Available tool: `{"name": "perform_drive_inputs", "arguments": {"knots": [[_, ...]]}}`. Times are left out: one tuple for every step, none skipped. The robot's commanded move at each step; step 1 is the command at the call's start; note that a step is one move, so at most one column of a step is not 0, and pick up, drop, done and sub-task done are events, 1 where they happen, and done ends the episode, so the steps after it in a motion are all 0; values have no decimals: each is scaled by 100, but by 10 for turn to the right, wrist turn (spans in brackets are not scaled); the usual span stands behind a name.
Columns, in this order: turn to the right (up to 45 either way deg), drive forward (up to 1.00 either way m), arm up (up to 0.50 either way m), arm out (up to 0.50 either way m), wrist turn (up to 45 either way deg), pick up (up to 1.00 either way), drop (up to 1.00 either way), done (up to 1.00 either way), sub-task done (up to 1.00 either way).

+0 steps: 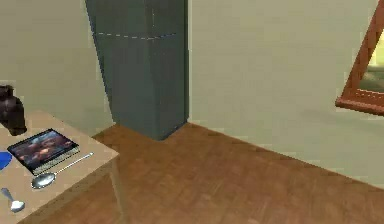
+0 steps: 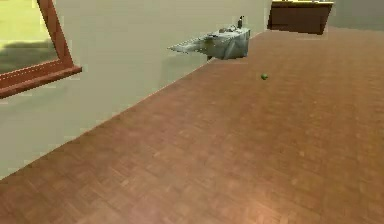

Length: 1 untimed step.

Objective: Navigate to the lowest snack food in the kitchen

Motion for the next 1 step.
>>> {"name": "perform_drive_inputs", "arguments": {"knots": [[-450, 0, 0, 0, 0, 0, 0, 0, 0]]}}
